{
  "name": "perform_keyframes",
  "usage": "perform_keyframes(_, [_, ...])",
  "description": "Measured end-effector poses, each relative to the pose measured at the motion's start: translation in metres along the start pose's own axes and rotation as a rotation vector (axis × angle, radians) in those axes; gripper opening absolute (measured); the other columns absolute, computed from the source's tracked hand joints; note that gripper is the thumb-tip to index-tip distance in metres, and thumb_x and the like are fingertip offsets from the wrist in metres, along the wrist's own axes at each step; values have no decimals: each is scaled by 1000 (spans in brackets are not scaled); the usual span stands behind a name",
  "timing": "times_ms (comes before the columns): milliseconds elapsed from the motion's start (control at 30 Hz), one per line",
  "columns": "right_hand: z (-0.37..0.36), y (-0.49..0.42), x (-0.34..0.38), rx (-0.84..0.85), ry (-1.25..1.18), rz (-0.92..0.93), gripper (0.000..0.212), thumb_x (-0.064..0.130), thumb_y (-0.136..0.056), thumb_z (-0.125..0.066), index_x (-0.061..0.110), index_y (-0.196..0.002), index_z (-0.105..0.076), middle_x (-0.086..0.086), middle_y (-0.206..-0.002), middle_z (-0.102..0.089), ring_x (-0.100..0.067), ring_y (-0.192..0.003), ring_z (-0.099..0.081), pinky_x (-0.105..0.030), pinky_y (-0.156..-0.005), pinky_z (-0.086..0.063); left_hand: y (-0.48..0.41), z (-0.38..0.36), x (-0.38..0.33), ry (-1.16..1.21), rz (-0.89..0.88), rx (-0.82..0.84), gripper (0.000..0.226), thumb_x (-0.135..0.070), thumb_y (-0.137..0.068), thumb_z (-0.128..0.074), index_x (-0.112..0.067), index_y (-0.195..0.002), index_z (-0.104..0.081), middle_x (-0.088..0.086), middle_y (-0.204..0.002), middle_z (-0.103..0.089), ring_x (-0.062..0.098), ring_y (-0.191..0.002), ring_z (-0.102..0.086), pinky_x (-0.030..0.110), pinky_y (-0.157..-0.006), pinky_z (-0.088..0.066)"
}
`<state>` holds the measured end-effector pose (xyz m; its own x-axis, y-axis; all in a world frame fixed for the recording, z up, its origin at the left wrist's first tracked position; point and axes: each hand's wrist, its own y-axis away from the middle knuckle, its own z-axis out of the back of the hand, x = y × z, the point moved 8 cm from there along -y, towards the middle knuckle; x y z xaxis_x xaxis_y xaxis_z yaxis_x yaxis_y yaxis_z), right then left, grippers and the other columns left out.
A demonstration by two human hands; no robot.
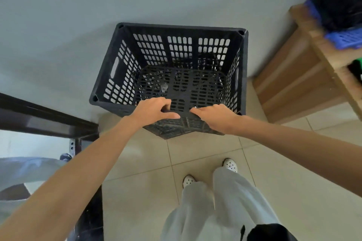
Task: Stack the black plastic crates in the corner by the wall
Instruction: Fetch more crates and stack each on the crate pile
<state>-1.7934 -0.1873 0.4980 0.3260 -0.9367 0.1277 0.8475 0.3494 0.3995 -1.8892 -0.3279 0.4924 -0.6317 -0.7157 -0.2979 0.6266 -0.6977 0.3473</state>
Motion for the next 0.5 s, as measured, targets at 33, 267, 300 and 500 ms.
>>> perform_keyframes(33, [2, 1, -3, 0, -4, -15, 68, -4, -91, -43, 22, -150, -19, -1, -138, -54, -31, -95, -65, -38, -62, -44, -2, 1, -3, -17, -6, -10, 65, -85, -71, -40, -21, -75, -45, -6, -77, -54, 15, -70, -55, 31, -58, -39])
perform_keyframes(267, [8, 8, -62, -49, 29, -123, 77, -12, -85, -48, 28, -146, -23, 3, -136, -56, -30, -88, -66, -34, -58, -41, -35, 4, -40, -144, -51, -128, 57, -76, -86, -31, -20, -80, -42, -6, -74, -47, 13, -63, -50, 29, -48, -32])
perform_keyframes(300, [9, 8, -71, -60, 38, -128, 78, -12, -84, -48, 29, -146, -23, 4, -137, -56, -30, -89, -66, -34, -59, -42, -41, 3, -45, -144, -48, -143, 57, -74, -88, -26, -19, -80, -41, -6, -73, -46, 14, -62, -49, 29, -48, -32])
perform_keyframes(500, [23, 5, -110, -102, 70, -115, 66, -7, -89, -45, 30, -143, -33, 4, -136, -57, -30, -97, -67, -32, -60, -39, -63, 10, -65, -179, -43, -192, 42, -61, -96, -28, -21, -86, -36, -4, -81, -48, 14, -66, -49, 30, -47, -39])
